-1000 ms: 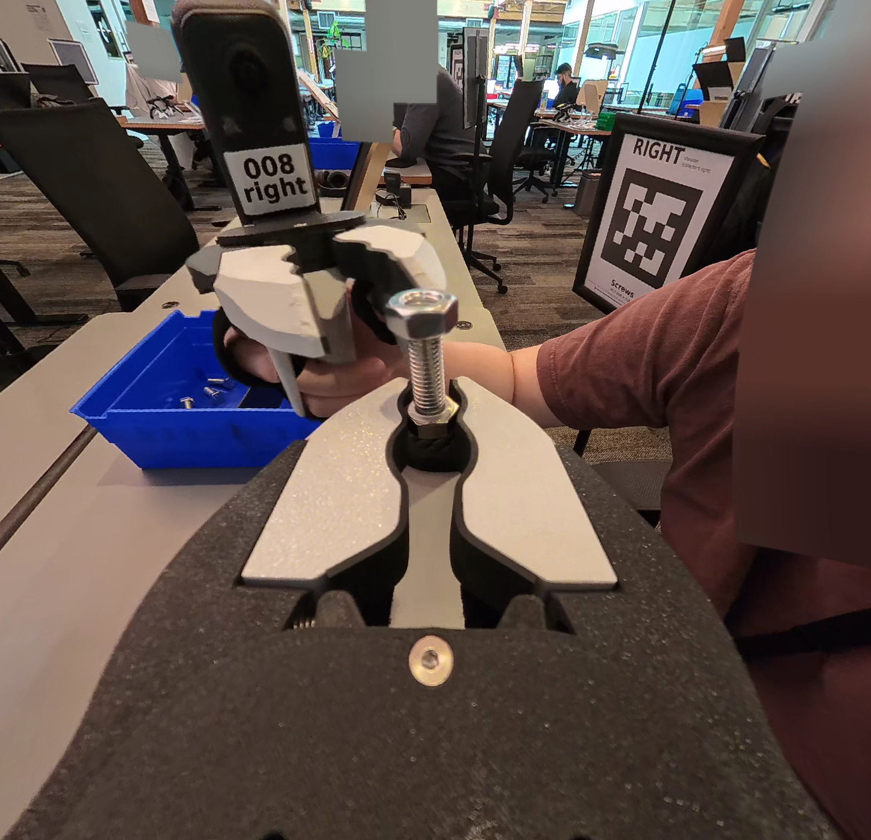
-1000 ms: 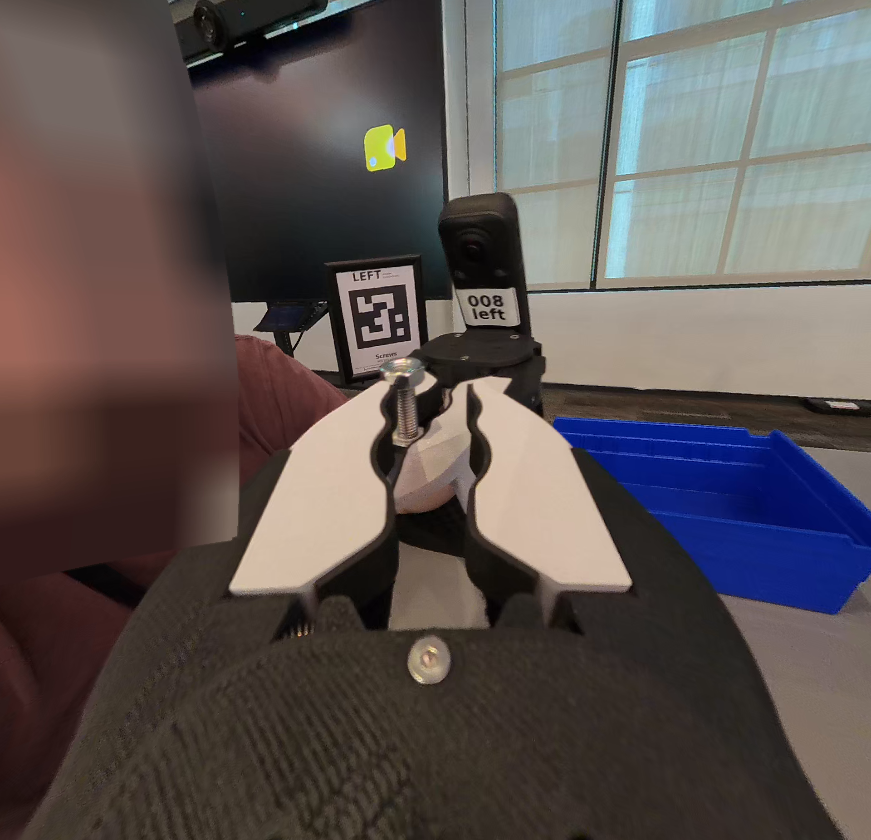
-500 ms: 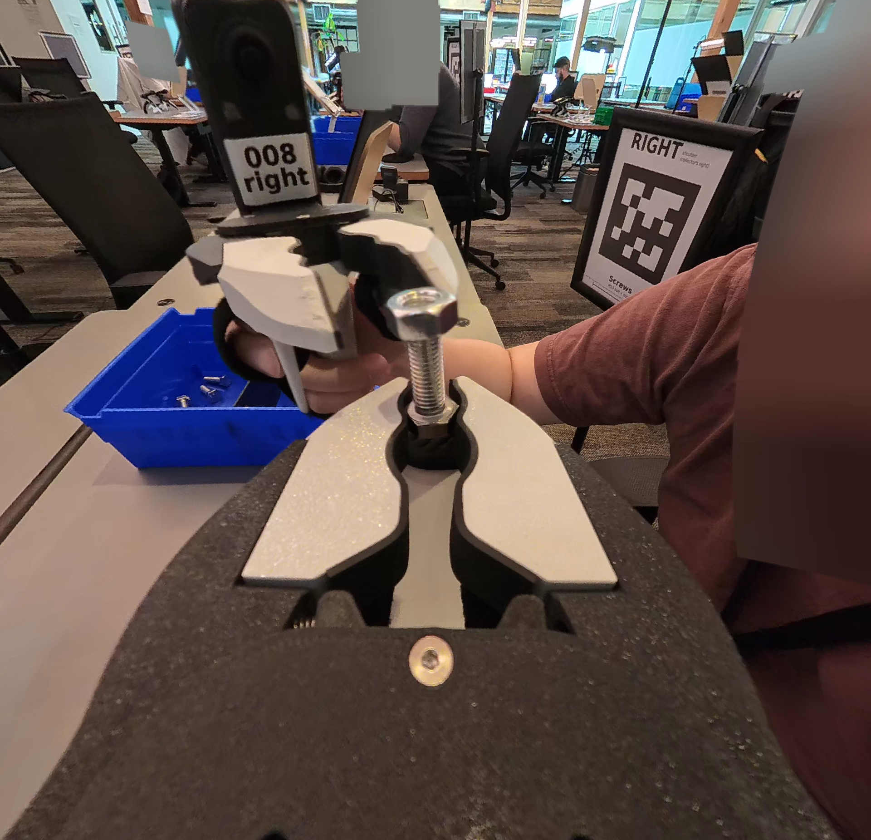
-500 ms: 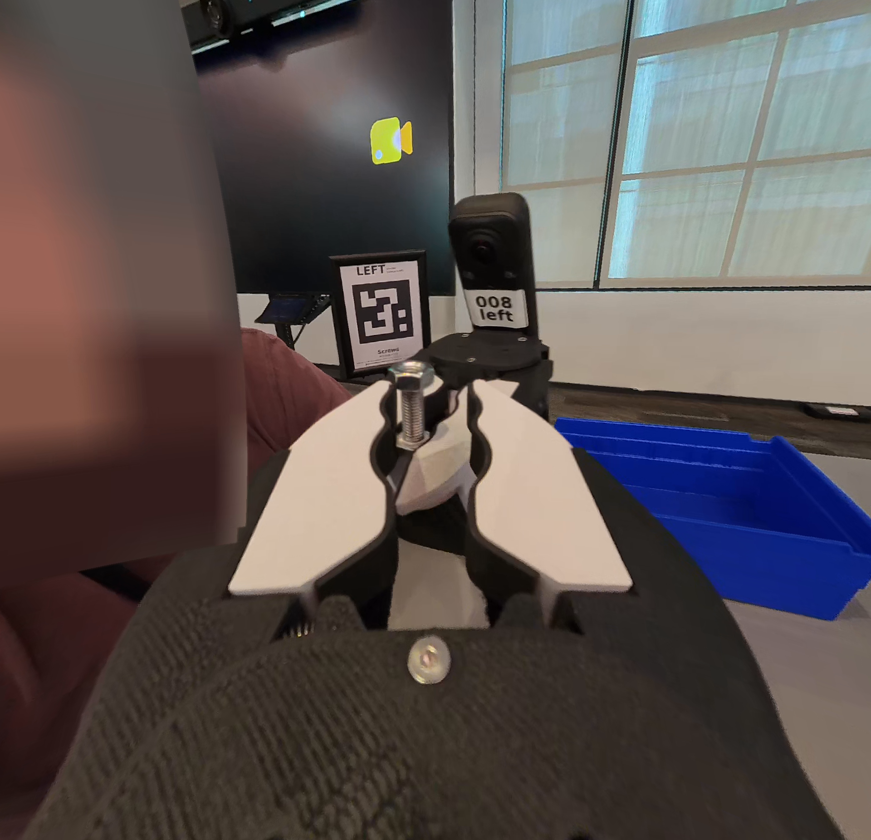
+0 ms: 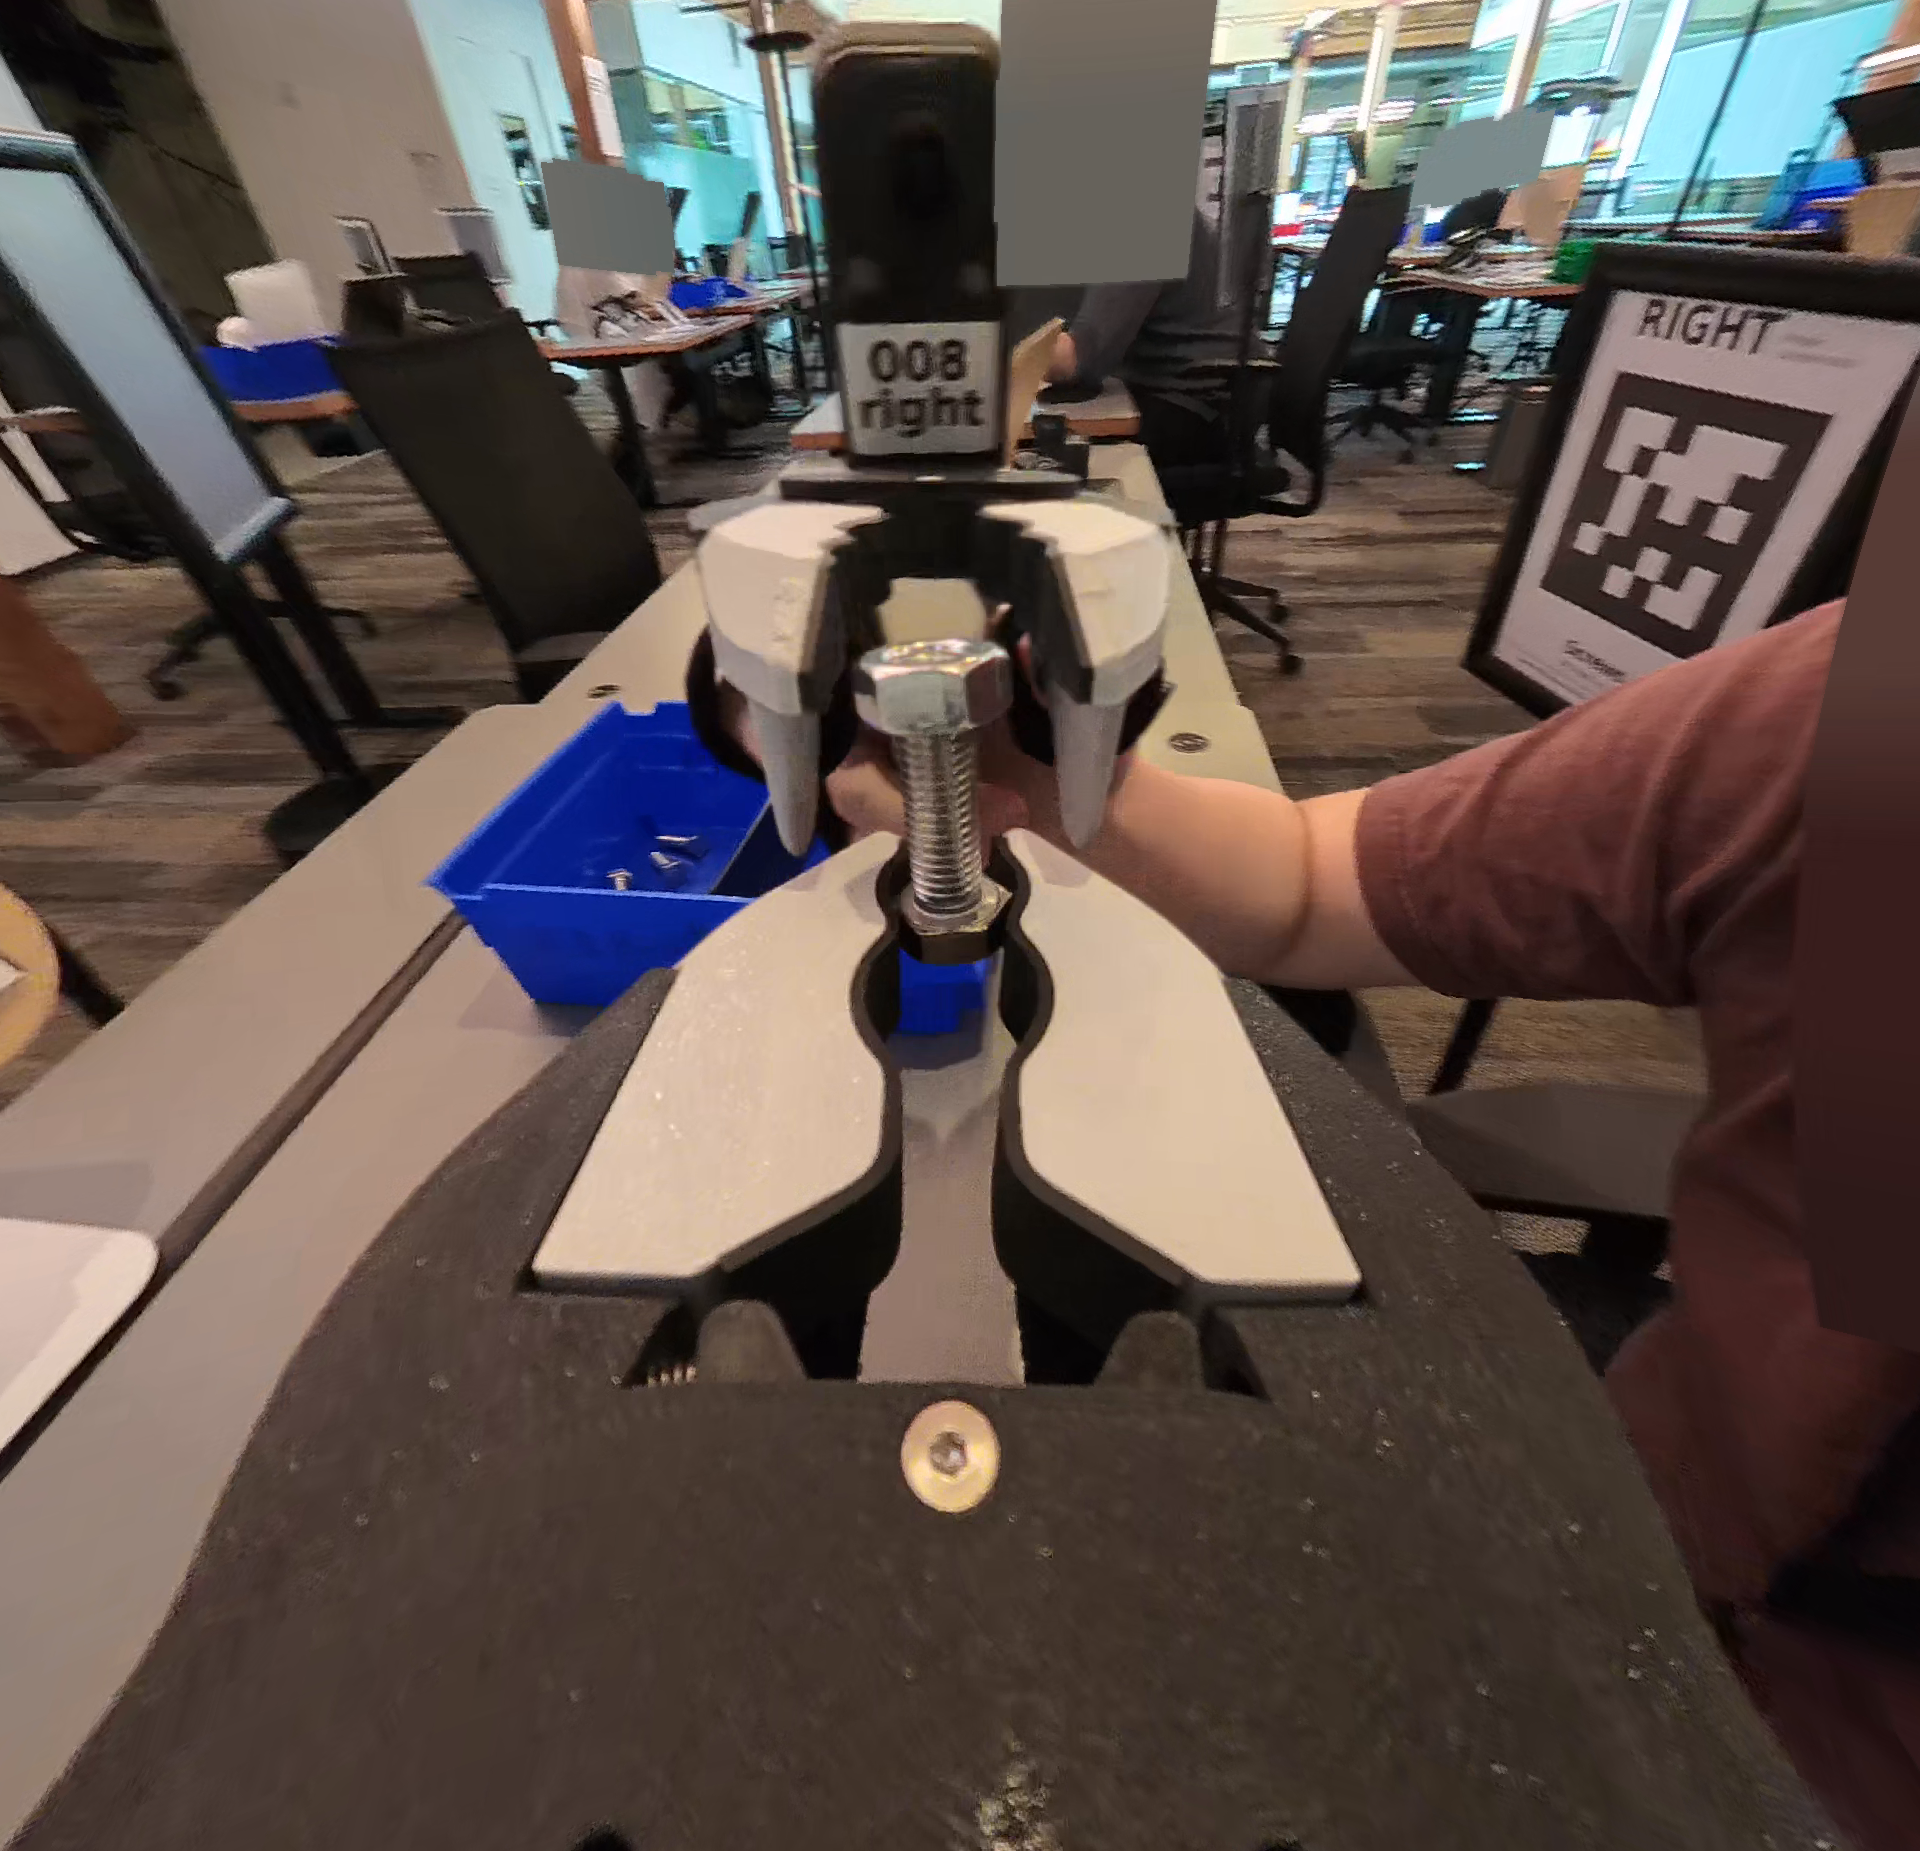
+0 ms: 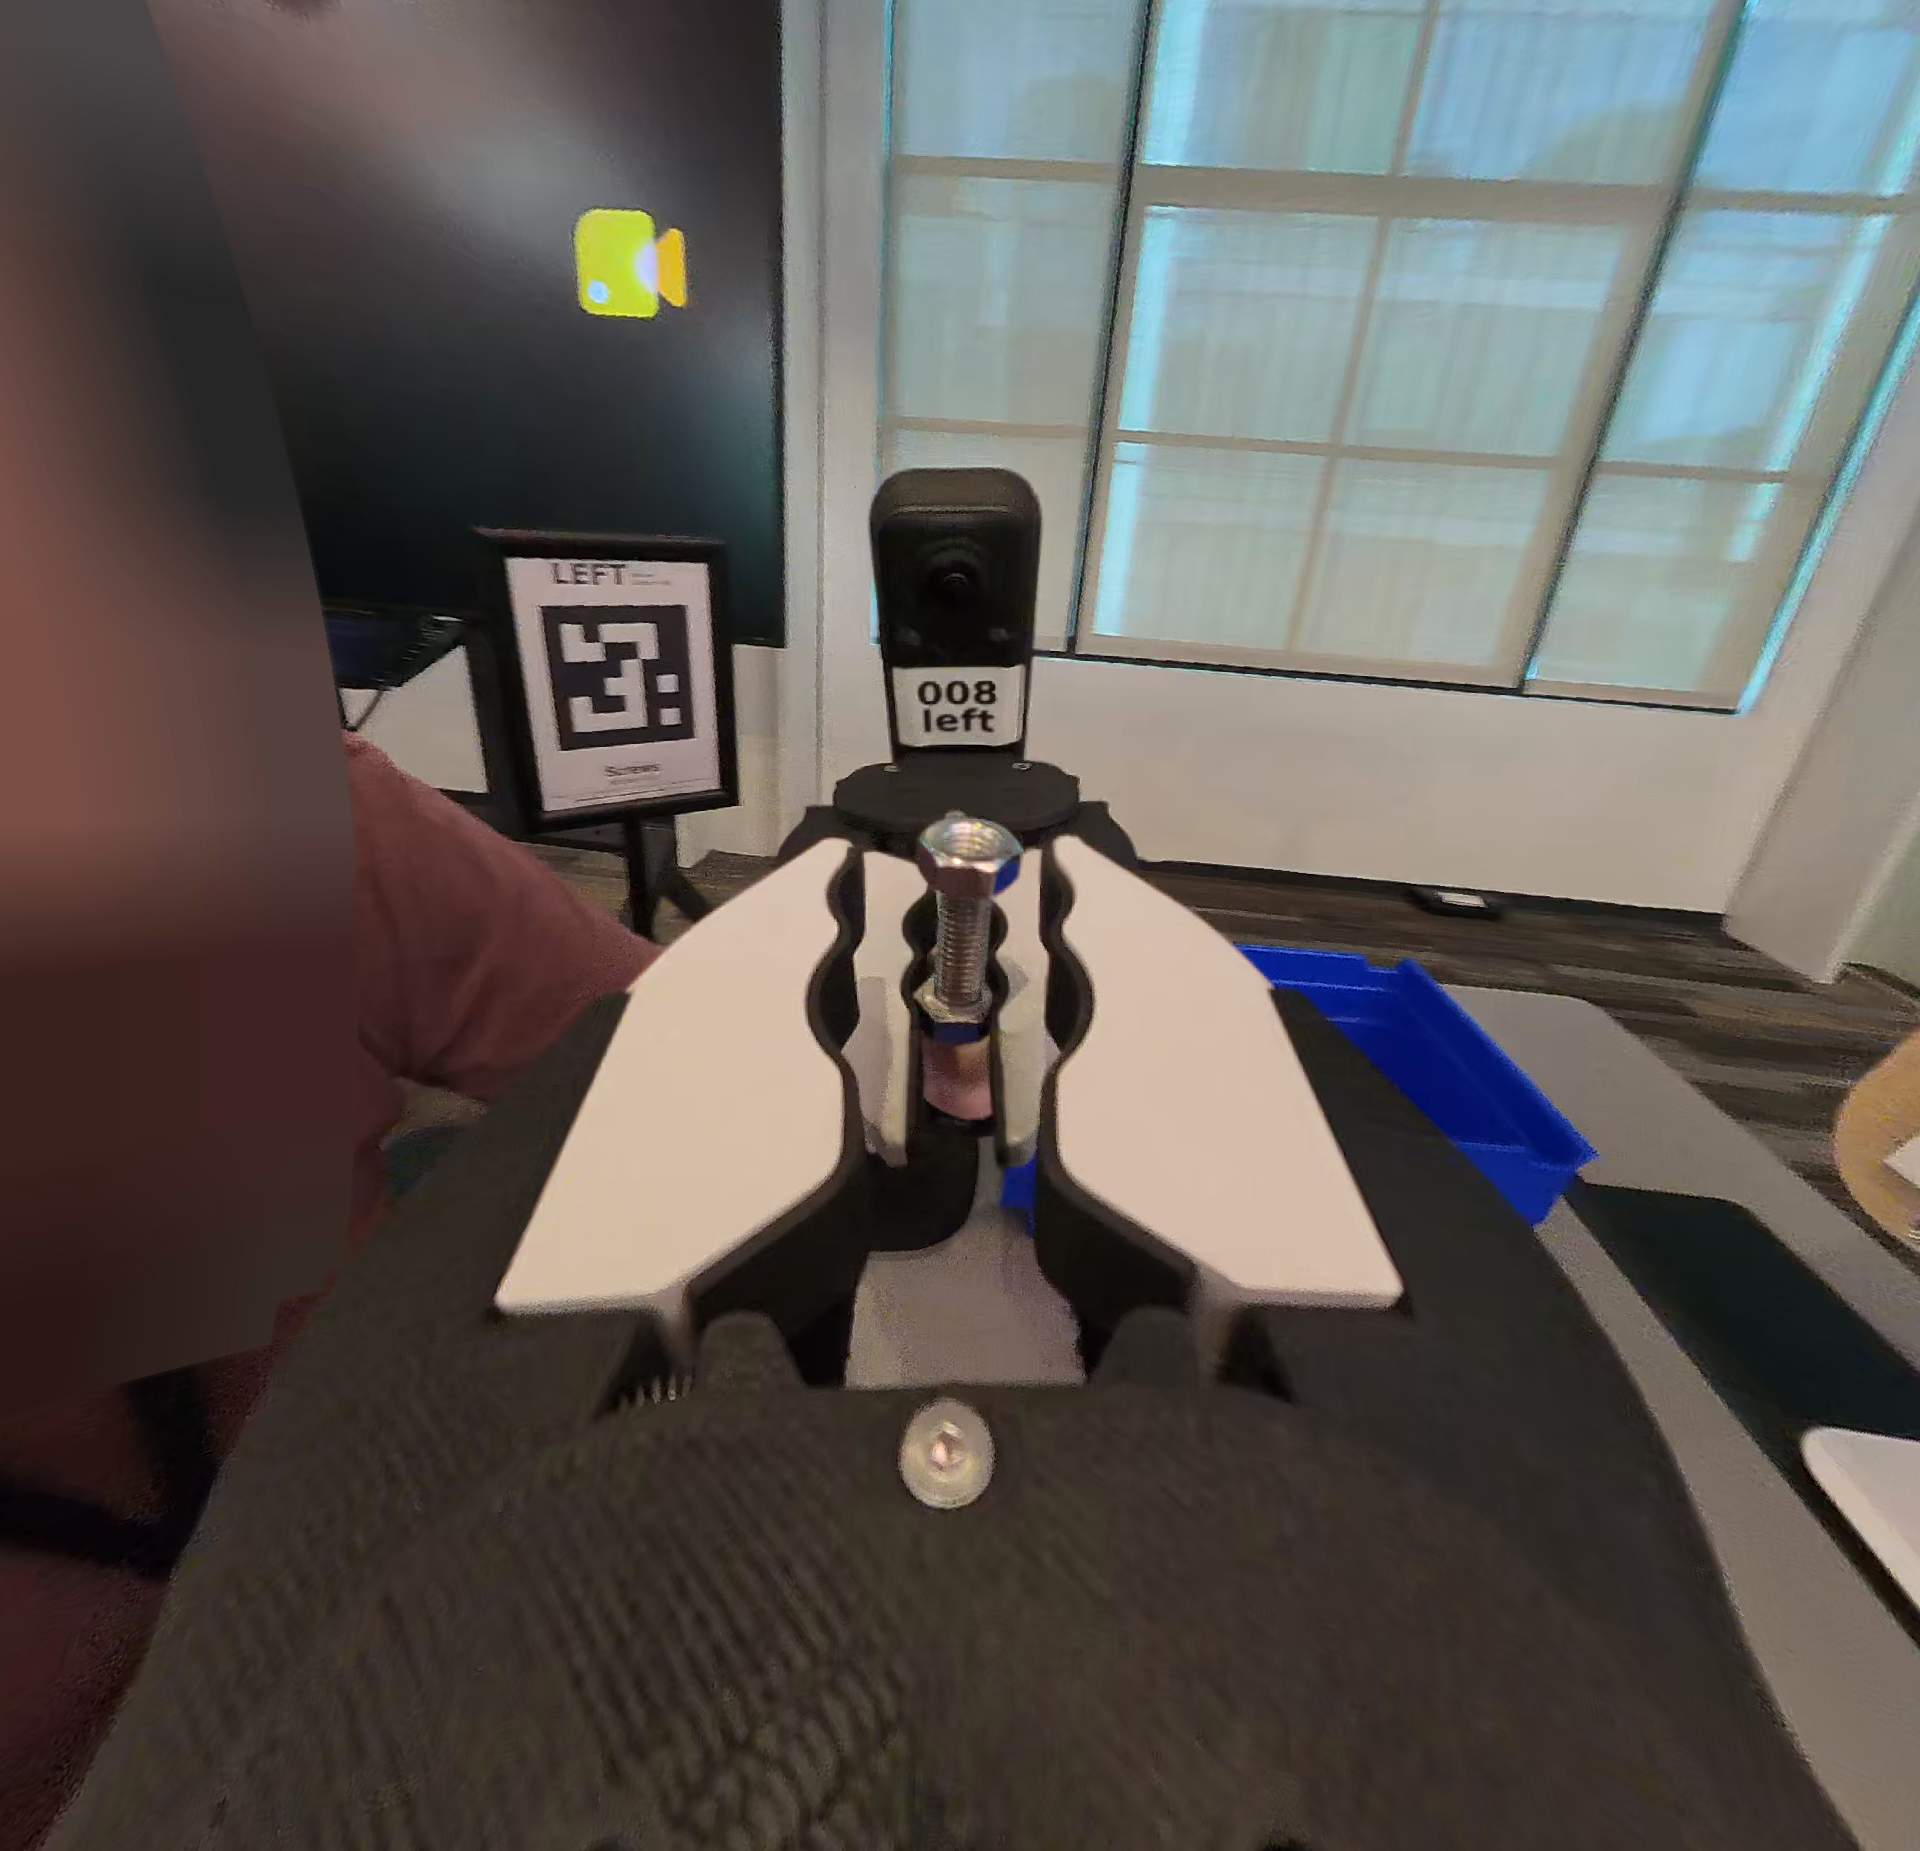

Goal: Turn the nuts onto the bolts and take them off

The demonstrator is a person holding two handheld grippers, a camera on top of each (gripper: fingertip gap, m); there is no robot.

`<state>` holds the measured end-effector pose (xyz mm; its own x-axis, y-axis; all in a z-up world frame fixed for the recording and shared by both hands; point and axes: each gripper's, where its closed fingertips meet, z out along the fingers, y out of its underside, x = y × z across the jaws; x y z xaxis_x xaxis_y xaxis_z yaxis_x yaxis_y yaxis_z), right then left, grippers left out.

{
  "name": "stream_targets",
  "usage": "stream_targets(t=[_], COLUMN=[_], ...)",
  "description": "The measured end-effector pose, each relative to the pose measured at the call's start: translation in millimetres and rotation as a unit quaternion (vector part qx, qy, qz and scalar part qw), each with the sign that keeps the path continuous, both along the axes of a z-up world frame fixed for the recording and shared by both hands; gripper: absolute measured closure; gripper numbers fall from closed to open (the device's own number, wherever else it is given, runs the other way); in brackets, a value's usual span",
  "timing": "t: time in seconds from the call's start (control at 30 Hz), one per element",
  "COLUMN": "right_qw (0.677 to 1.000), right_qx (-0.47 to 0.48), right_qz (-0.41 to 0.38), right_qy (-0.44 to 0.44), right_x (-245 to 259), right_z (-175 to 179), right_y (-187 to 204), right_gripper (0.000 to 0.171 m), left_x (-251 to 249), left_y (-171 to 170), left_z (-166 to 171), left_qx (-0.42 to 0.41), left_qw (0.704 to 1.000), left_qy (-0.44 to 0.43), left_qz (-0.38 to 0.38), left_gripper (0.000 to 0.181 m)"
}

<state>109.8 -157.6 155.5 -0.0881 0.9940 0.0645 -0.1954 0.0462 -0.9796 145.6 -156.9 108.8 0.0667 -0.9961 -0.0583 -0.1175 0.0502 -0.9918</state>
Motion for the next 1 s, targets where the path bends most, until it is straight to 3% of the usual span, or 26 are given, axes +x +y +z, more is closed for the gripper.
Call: stream_targets(t=[0.03,0.23,0.4,0.83,0.9,1.0], right_qw=[1.0,0.999,0.999,0.998,1.0,0.976], right_qx=[0.0,-0.016,-0.029,-0.042,-0.011,0.037], right_qz=[-0.015,-0.045,-0.02,0.031,0.018,-0.057], right_qy=[0.002,0.002,-0.012,0.025,-0.021,-0.205], right_x=[-1.3,-2.6,-3.9,14.3,28.0,73.2], right_z=[1.2,2.4,-1.8,10.5,7.2,-36.0], right_y=[0.9,6.9,5.6,8.0,13.3,39.5], right_gripper=[0.139,0.142,0.151,0.151,0.151,0.151], left_x=[-0.4,1.8,2.5,8.4,8.4,5.8], left_y=[2.4,3.6,2.7,-6.3,-5.5,-6.0], left_z=[0.1,-3.5,-4.9,-16.7,-18.3,-19.6], left_qx=[0.002,-0.004,-0.002,-0.018,-0.013,-0.014], left_qw=[1.0,1.0,1.0,0.999,0.999,0.998], left_qy=[0.0,0.004,0.009,0.036,0.042,0.052], left_qz=[0.008,0.008,0.006,-0.031,-0.029,-0.03], left_gripper=[0.168,0.168,0.167,0.168,0.168,0.168])
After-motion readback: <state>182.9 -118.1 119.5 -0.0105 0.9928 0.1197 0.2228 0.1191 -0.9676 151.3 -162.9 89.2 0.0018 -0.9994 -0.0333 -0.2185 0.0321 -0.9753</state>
